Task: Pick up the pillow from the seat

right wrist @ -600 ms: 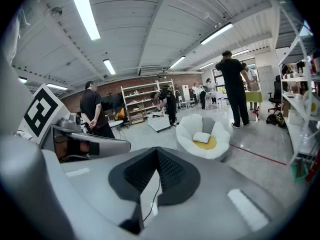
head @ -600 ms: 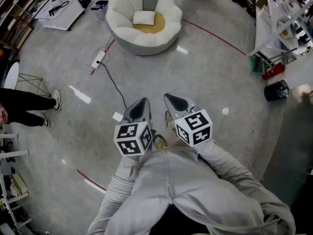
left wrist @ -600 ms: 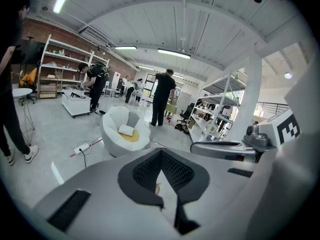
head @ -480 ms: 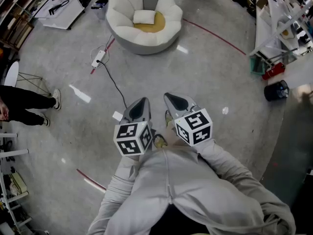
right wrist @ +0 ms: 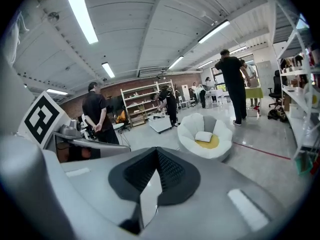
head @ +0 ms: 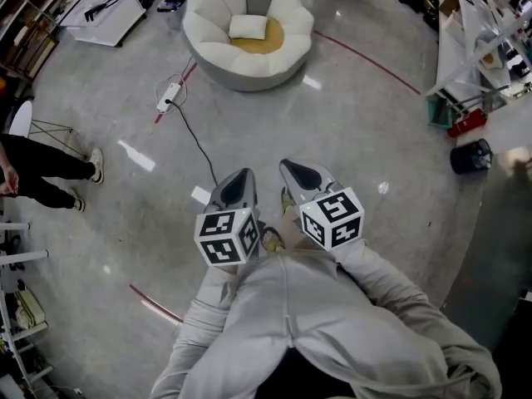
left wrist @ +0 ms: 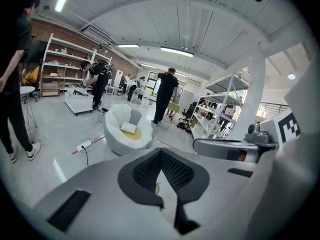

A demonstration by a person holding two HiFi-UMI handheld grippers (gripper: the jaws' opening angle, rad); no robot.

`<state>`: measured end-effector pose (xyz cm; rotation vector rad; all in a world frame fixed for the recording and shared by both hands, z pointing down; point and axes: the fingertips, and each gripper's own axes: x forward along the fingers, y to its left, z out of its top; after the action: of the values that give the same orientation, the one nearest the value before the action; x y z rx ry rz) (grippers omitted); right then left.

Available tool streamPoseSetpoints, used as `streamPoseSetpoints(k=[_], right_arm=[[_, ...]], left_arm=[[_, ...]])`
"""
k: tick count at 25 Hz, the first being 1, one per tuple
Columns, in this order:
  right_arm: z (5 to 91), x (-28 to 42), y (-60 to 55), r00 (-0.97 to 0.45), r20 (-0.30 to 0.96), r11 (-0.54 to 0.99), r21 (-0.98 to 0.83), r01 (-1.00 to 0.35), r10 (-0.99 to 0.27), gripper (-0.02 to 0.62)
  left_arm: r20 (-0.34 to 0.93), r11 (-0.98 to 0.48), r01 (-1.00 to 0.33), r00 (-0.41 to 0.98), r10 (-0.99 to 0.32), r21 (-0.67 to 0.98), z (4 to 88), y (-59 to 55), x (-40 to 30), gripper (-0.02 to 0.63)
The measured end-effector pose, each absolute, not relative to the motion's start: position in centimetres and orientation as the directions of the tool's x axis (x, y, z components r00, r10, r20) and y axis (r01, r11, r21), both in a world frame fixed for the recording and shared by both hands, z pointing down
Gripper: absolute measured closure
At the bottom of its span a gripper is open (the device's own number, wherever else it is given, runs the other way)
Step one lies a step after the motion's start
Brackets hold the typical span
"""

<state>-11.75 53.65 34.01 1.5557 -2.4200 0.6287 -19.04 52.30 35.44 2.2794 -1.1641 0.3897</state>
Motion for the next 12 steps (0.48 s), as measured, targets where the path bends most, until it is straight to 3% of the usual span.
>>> streamPoseSetpoints(k=[12], right_arm=[[34.3, -8.0, 46.9, -0.429, 0.395, 0.347, -0.264, -0.900, -0.812, 0.595]], left_arm=[[0.497, -0.488, -0.808, 0.589, -0.637, 0.330, 35.7, 45.6, -15.5, 0.603]])
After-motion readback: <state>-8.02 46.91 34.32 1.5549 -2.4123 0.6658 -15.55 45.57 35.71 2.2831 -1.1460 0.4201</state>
